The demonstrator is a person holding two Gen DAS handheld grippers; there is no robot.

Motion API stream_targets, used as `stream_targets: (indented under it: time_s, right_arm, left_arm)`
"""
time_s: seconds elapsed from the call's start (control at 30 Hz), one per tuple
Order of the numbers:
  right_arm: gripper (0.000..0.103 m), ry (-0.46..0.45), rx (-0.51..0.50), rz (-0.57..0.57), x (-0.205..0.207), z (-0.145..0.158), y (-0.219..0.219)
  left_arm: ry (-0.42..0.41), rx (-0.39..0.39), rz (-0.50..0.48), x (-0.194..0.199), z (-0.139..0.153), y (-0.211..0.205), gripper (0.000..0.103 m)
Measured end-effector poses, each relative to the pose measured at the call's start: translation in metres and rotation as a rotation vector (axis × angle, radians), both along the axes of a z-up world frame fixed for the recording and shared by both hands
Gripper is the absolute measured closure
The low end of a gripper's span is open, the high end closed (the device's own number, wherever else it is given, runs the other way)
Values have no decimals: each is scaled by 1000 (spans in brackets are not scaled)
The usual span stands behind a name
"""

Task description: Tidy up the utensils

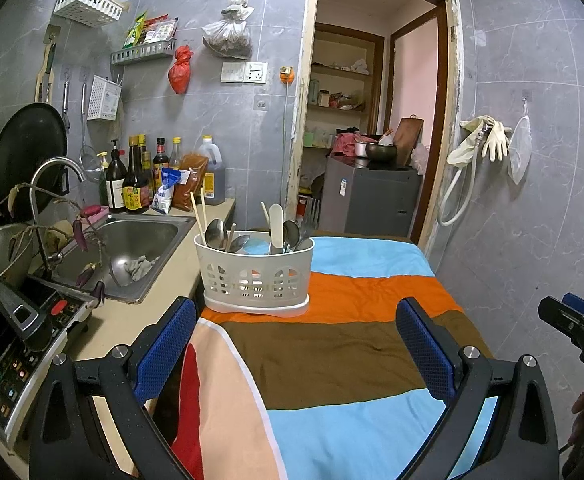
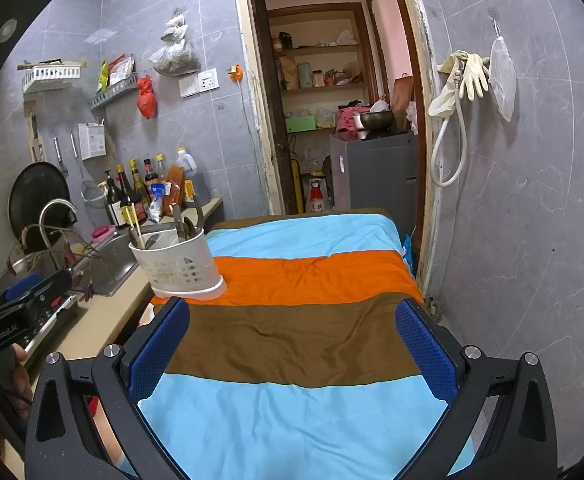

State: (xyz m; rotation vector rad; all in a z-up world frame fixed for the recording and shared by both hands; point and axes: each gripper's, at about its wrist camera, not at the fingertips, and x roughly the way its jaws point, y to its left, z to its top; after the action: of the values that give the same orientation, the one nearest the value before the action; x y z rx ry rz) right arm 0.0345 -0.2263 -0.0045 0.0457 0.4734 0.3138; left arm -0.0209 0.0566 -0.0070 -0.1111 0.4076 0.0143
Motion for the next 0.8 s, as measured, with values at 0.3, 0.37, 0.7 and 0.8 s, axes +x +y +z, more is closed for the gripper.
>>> stream_targets:
  time_s: [0.3,0.37,0.7,0.8]
  right_arm:
    - [0,1,0,0,1,0,0]
    - [0,2,1,1,1,-1,0]
    - [0,4,0,1,2,-1,-1]
    - [0,3,-1,0,3,-2,-1]
  left_arm:
    - [-1,-2,-1,2,1,2,5]
    - [1,-2,-1,2,1,2,5]
    - [4,10,22,1,-1,1,5]
    - [-7,14,14,0,-2,1,5]
